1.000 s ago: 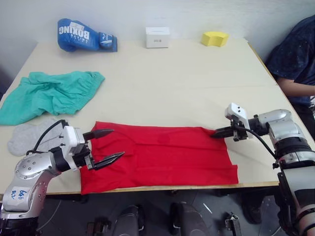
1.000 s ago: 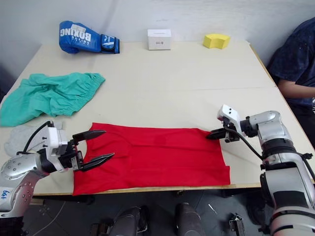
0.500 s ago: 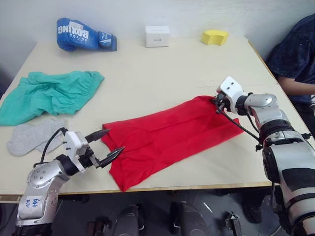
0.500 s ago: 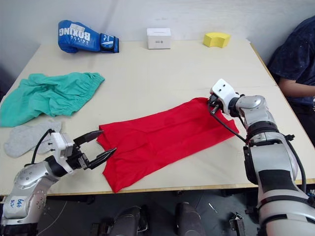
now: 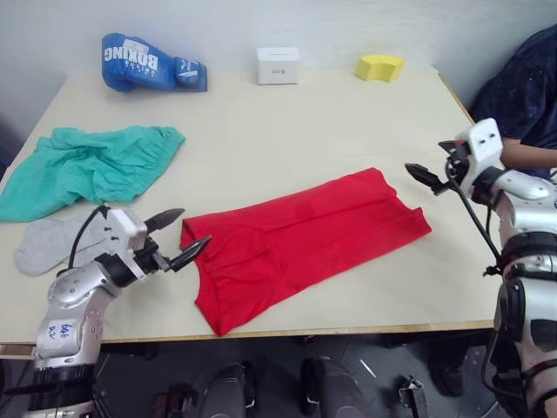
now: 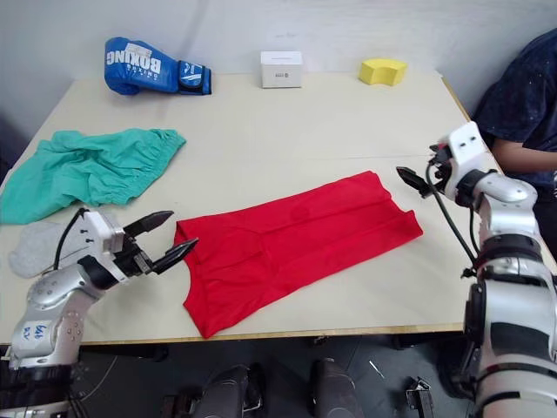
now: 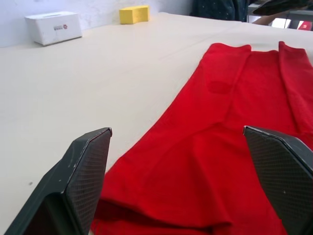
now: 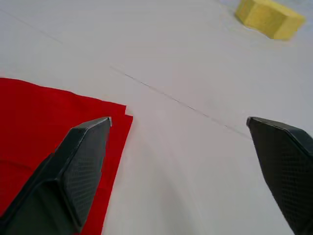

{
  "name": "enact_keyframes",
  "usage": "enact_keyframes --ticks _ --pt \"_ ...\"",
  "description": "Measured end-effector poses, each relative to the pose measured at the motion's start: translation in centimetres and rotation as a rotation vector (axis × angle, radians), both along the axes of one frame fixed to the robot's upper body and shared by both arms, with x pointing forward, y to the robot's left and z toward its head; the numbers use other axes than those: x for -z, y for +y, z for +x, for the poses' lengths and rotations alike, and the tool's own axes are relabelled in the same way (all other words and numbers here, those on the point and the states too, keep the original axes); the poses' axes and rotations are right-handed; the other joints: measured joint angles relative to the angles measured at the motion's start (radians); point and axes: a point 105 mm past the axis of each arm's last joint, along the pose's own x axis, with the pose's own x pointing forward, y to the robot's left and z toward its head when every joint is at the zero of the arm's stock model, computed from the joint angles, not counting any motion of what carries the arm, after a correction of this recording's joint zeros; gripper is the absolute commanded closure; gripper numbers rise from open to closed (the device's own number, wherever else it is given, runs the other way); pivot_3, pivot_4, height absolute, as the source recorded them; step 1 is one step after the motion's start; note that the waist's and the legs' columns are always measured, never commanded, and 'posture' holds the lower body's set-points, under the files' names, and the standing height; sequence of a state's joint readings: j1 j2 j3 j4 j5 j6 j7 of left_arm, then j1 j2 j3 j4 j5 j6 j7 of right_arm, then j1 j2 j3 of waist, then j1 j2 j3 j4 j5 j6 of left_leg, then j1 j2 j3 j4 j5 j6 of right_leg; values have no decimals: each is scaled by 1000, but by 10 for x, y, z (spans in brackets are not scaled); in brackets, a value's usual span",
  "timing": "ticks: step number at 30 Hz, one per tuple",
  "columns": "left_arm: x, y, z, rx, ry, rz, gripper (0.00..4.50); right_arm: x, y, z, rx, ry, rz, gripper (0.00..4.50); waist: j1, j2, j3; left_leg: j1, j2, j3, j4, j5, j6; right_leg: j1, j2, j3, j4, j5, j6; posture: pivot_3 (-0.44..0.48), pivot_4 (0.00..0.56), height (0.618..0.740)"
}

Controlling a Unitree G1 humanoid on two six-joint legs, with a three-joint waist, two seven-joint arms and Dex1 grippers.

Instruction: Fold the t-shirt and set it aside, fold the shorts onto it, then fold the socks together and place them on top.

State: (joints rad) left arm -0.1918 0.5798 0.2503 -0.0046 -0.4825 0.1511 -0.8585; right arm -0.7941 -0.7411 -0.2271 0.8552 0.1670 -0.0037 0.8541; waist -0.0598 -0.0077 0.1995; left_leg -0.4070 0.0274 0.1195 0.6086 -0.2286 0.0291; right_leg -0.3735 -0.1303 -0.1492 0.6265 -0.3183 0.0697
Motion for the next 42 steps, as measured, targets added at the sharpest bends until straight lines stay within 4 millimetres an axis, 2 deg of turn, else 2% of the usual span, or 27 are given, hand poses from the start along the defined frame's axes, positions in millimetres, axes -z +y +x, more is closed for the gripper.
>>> enact_keyframes --ticks 2,5,8,11,14,17,20,24,29,31,35,42 --pt "-2 -4 8 30 2 9 0 6 -2 -13 18 12 52 22 -2 3 2 -5 -16 -24 -11 19 -3 7 -15 -33 0 -3 5 0 150 740" --pt "-6 -11 20 69 -7 27 0 1 4 -36 27 18 109 22 33 4 4 -8 -17 -24 -8 26 -4 -1 -15 -27 2 -4 7 0 150 740" --pt "-8 -15 35 90 5 53 0 3 13 -77 18 111 222 22 75 5 4 -14 -13 -29 -1 21 0 -2 -14 -25 2 -1 4 0 150 740" --pt "-4 -18 44 94 29 70 0 12 27 -117 -10 276 344 22 88 5 4 -15 -12 -28 3 13 0 -3 -13 -21 0 1 4 0 150 740" --pt "0 -34 55 150 49 92 0 16 38 -151 -14 403 418 22 89 3 4 -16 -12 -26 3 11 2 -2 -14 -19 -3 2 6 0 150 740" --pt "1 -51 69 202 75 125 0 30 48 -173 18 502 489 22 89 0 4 -16 -12 -25 3 10 3 -2 -13 -19 -4 2 6 0 150 740" --pt "-1 -64 83 234 103 167 0 50 54 -186 61 587 546 22 86 -1 4 -16 -12 -22 3 11 8 -3 -13 -19 -4 2 6 0 150 740" --pt "2 -78 95 258 148 222 0 65 54 -186 163 597 612 22 82 -1 4 -16 -12 -18 3 10 9 -5 -13 -16 -4 3 8 0 150 740" --pt "21 -83 99 266 236 276 0 71 47 -178 267 572 644 22 81 -1 5 -16 -12 -16 4 10 9 -7 -12 -12 -3 4 9 0 150 740" --pt "28 -81 102 241 292 283 0 76 52 -167 268 582 663 22 79 -3 5 -16 -11 -16 4 10 9 -7 -12 -12 -3 4 10 0 150 740" --pt "25 -85 107 235 325 294 0 79 61 -140 272 555 691 22 78 -4 5 -16 -11 -15 5 10 9 -8 -12 -10 -2 4 10 0 150 740" --pt "23 -83 111 207 388 214 0 80 76 -116 241 526 689 22 65 -10 2 -15 -11 -15 5 10 10 -8 -12 -10 -1 4 10 0 150 740"
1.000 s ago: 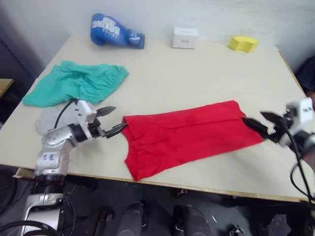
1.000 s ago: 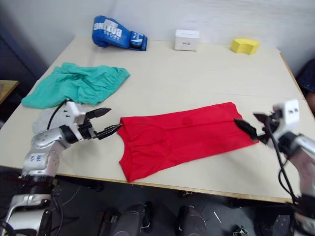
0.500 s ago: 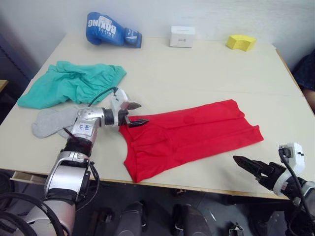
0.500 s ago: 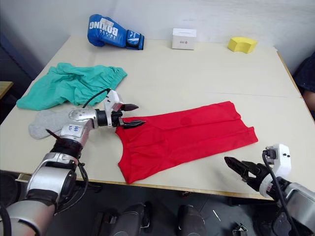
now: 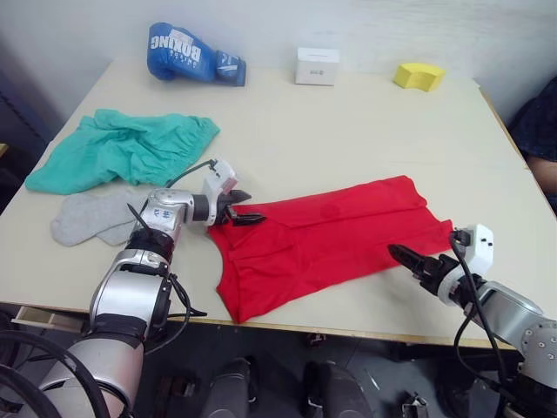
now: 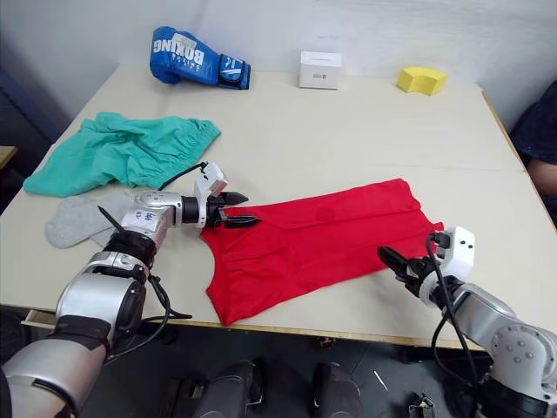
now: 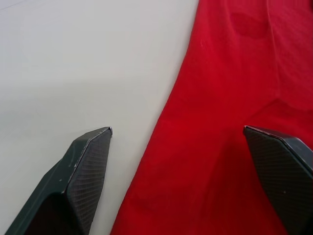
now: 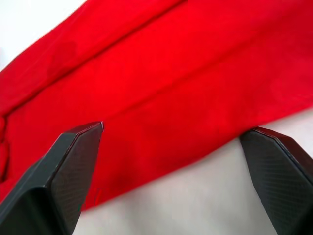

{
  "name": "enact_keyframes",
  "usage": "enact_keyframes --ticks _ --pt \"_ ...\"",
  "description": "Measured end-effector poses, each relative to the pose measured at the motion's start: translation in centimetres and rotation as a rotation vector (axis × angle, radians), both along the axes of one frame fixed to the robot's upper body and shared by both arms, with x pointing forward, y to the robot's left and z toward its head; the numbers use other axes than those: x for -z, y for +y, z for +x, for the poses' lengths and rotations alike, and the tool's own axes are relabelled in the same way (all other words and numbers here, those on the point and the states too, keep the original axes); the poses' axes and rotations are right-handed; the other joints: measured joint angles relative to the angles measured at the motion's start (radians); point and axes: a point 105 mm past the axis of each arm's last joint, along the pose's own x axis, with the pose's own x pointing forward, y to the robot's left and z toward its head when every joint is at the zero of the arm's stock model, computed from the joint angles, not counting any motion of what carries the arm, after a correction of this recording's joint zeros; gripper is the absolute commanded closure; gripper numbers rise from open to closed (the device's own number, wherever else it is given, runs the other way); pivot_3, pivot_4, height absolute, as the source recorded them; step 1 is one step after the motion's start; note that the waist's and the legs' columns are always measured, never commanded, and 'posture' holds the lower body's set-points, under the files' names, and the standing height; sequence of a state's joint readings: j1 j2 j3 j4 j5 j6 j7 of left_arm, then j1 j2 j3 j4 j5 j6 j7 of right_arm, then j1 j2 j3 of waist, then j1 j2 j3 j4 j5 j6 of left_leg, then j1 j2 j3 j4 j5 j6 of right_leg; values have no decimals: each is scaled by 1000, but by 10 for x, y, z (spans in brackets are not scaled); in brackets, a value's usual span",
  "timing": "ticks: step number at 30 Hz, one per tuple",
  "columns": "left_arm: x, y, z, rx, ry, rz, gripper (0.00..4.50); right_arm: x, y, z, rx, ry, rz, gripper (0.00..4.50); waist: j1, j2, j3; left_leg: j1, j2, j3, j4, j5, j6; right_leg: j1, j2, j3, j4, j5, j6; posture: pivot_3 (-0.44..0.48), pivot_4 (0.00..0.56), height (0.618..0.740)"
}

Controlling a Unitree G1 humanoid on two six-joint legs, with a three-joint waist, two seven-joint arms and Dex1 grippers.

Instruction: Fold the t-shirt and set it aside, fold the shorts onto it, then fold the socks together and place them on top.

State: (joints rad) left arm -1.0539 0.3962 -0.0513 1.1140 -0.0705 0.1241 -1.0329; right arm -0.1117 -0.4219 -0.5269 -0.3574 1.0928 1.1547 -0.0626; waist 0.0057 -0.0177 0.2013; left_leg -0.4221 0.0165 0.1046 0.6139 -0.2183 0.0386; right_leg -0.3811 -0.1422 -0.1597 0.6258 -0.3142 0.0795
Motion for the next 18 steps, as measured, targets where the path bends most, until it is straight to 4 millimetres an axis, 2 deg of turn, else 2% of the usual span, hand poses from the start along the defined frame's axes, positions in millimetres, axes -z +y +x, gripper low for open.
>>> enact_keyframes --ticks 3,5,9,13,18 --pt "0 1 1 -14 10 -5 0 2 0 2 9 -4 -1 917 -7 -1 0 0 0 0 0 0 0 0 0 0 0 0 0 0 150 740" --pt "1 1 2 -28 13 3 391 5 -1 2 20 -1 -10 1576 -7 -1 0 0 0 0 0 0 0 0 0 0 1 0 0 0 150 740" --pt "3 1 7 -72 -2 33 1567 10 2 2 11 7 -21 3012 -8 -1 -1 1 0 0 0 0 0 1 0 0 1 0 0 0 150 740" --pt "5 -9 3 -34 4 26 2776 15 4 -1 4 16 -25 4402 -7 -1 -1 1 0 0 0 0 0 1 0 0 0 0 0 0 150 740" --pt "11 -8 -10 -6 38 -25 4381 14 13 3 -40 -13 -24 4500 -19 -1 -1 1 1 1 0 -1 -1 0 0 1 0 0 0 0 150 740"
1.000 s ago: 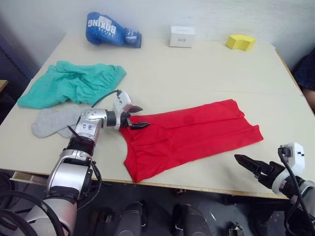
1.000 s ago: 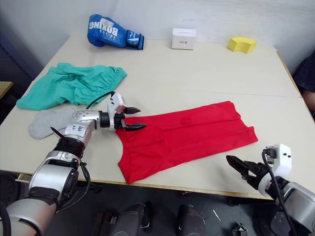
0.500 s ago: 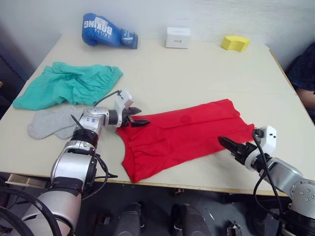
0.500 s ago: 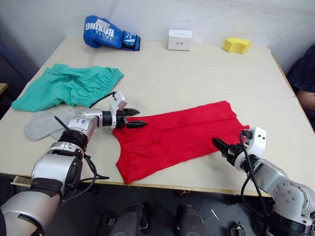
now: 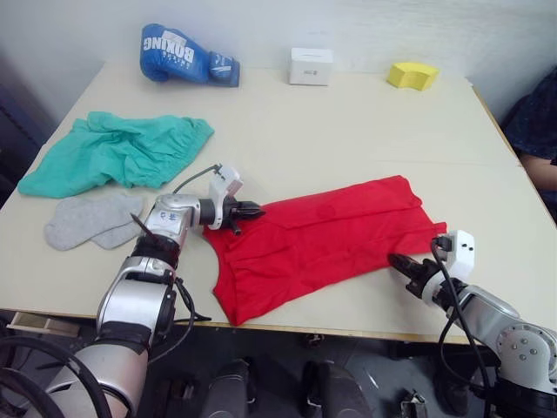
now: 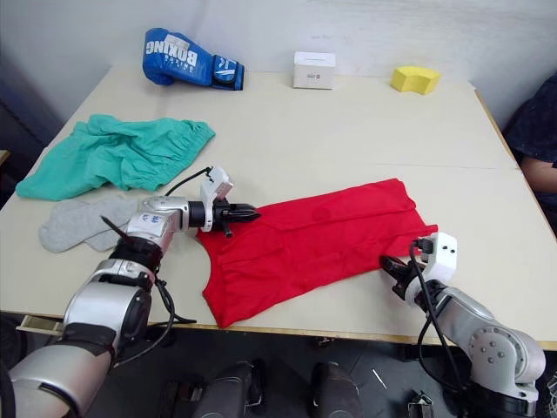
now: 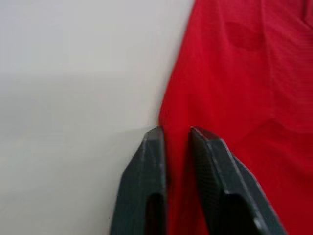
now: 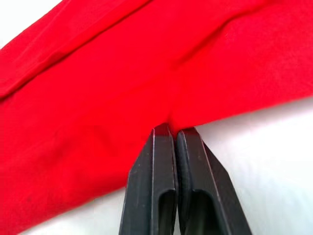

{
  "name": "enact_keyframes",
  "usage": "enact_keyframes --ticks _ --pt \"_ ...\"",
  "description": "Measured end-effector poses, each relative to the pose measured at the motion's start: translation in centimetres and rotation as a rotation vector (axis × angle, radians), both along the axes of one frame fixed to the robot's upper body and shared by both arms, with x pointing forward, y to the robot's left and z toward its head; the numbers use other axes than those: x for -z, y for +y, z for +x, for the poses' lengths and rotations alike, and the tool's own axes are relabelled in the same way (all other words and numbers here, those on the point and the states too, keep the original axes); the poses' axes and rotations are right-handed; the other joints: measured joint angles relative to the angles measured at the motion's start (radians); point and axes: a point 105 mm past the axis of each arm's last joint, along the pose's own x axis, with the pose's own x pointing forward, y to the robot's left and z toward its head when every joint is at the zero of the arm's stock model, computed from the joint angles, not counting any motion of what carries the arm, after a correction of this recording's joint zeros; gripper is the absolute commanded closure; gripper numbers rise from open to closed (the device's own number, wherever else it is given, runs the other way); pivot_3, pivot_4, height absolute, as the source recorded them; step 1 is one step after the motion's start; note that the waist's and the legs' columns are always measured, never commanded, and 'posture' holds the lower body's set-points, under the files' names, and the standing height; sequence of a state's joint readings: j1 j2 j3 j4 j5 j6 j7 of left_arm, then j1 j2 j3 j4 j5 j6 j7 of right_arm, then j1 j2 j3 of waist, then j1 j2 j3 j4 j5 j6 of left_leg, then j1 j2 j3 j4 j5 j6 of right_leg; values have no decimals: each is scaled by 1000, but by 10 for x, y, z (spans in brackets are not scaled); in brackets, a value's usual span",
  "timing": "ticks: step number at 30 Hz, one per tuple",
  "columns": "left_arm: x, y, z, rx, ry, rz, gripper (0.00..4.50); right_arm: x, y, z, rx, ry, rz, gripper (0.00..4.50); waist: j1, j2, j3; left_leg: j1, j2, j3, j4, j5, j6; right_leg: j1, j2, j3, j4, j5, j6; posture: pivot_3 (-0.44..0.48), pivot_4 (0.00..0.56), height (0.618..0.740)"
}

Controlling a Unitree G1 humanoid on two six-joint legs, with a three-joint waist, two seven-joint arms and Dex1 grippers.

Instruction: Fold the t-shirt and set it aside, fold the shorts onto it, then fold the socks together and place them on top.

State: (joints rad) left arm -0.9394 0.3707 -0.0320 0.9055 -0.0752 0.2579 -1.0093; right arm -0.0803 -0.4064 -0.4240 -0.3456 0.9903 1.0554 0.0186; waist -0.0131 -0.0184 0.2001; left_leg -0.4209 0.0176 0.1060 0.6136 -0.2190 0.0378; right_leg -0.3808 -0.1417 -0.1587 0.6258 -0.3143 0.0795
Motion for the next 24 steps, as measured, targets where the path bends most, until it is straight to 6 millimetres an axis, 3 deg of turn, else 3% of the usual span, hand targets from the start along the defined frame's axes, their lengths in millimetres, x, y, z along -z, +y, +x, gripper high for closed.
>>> enact_keyframes --ticks 3,7,11,14,19,21,24 --pt "3 8 -7 -49 -25 -33 4474 -2 5 9 -43 -14 -10 4500 -12 0 0 0 0 0 0 0 0 0 0 1 1 0 0 0 150 740" --pt "8 12 -25 -166 -67 -93 4474 -9 -4 30 -94 -49 -129 4500 -18 2 0 1 -1 2 0 0 1 0 -1 2 2 0 0 0 150 740" --pt "14 1 -56 -229 -74 -114 4474 -25 -15 64 -132 -112 -255 4500 -12 2 1 1 -1 2 0 1 0 -1 -1 2 2 0 0 0 150 740" --pt "18 -2 -78 -284 -78 -109 4474 -35 -11 92 -178 -156 -305 4500 -12 3 1 1 -1 3 1 2 -1 -1 -1 2 2 0 0 0 150 740" --pt "23 -18 -110 -285 -43 -108 4474 -41 -13 122 -200 -175 -363 4500 -5 3 2 0 -2 3 1 4 -4 -1 -2 1 2 0 0 0 150 740" --pt "21 -20 -114 -285 -41 -106 4054 -40 -16 125 -207 -164 -359 4307 9 3 2 -1 -2 3 1 4 -3 -1 -2 1 2 0 0 0 150 740" --pt "17 -8 -115 -277 -47 -64 3238 -38 -16 120 -242 -141 -325 3523 16 4 2 -1 -1 2 1 2 -1 -1 -2 1 2 0 0 0 150 740"
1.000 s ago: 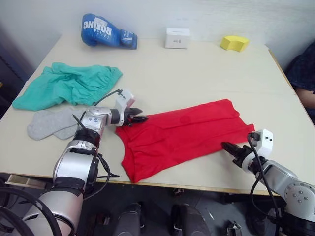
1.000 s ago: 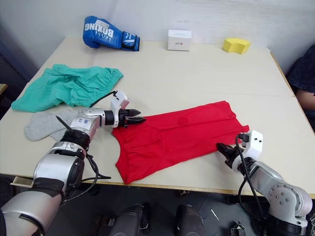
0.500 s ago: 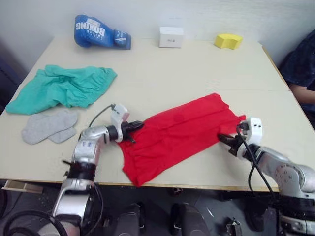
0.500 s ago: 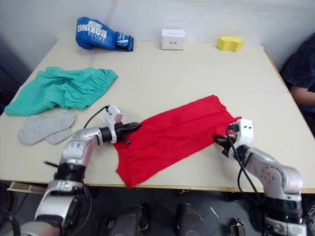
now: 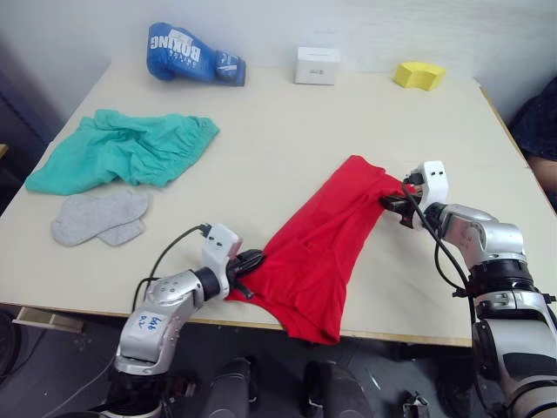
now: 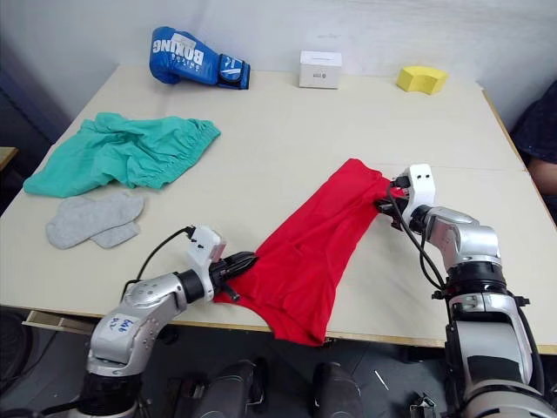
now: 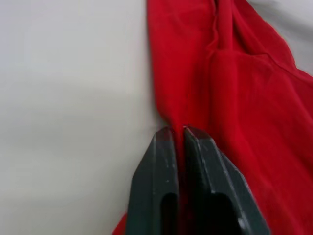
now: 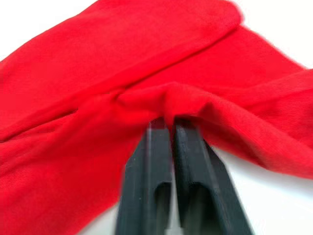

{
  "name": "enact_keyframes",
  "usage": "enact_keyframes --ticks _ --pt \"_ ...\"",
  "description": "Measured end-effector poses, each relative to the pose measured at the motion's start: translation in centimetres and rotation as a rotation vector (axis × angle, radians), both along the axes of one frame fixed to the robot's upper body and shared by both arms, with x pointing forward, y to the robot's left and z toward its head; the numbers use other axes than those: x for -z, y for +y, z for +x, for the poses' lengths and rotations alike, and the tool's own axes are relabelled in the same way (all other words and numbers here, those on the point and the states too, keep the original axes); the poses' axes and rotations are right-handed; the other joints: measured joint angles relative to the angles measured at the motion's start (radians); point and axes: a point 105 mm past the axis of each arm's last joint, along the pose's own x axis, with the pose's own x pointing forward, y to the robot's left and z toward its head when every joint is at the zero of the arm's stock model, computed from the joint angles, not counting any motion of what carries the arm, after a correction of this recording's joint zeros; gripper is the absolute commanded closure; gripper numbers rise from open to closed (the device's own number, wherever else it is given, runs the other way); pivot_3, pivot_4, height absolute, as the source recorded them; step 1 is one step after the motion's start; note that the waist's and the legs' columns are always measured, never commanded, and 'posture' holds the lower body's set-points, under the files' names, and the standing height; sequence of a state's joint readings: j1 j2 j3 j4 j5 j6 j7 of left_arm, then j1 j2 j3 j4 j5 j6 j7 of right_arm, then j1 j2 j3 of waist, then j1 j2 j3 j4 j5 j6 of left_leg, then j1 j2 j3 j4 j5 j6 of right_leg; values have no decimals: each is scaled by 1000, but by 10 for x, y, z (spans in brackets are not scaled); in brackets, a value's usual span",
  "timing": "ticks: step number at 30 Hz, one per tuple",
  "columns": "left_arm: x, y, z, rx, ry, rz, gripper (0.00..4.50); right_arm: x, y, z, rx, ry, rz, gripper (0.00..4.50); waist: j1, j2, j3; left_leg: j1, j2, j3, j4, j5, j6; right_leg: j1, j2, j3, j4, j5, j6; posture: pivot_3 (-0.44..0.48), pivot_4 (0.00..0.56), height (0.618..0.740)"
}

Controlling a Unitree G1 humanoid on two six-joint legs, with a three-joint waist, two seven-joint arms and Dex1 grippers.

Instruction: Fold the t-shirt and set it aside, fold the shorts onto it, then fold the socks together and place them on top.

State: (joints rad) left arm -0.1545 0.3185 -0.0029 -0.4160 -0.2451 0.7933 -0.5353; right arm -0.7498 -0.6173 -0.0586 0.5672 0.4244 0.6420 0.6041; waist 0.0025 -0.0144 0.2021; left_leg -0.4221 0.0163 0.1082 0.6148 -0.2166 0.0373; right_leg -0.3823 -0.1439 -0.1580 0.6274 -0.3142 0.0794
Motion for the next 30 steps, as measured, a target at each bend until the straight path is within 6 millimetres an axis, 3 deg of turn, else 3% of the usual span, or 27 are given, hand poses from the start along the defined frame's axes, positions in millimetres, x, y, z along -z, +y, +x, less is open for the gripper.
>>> enact_keyframes --ticks 3,6,10,15,21,30 --pt "-8 15 5 10 32 31 2289 -3 -8 -18 -37 26 27 2489 11 1 1 -1 0 -1 0 -1 1 0 0 -1 -1 0 0 0 150 740" --pt "-31 33 24 8 54 4 1334 -9 -2 -48 -130 38 76 1417 21 2 1 -1 0 -2 0 -1 1 0 0 -1 -1 0 0 0 150 740" --pt "-54 20 51 119 64 -21 140 -11 11 -92 -221 78 125 111 33 2 1 -1 0 -2 0 -2 1 1 0 -2 -2 0 0 0 150 740" --pt "-57 -25 89 242 90 3 124 11 34 -138 -272 205 184 45 45 1 1 -2 -1 -1 0 -2 2 1 0 -1 -4 1 1 0 150 740" --pt "-43 -77 119 347 59 153 124 24 56 -159 -282 259 199 45 41 0 2 -3 -1 2 0 -4 4 -2 1 0 -6 2 2 0 150 740" --pt "-36 -94 131 333 56 252 124 33 83 -166 -294 255 198 45 20 -3 0 -2 0 3 1 -6 5 -1 1 -1 -5 2 3 0 150 740"
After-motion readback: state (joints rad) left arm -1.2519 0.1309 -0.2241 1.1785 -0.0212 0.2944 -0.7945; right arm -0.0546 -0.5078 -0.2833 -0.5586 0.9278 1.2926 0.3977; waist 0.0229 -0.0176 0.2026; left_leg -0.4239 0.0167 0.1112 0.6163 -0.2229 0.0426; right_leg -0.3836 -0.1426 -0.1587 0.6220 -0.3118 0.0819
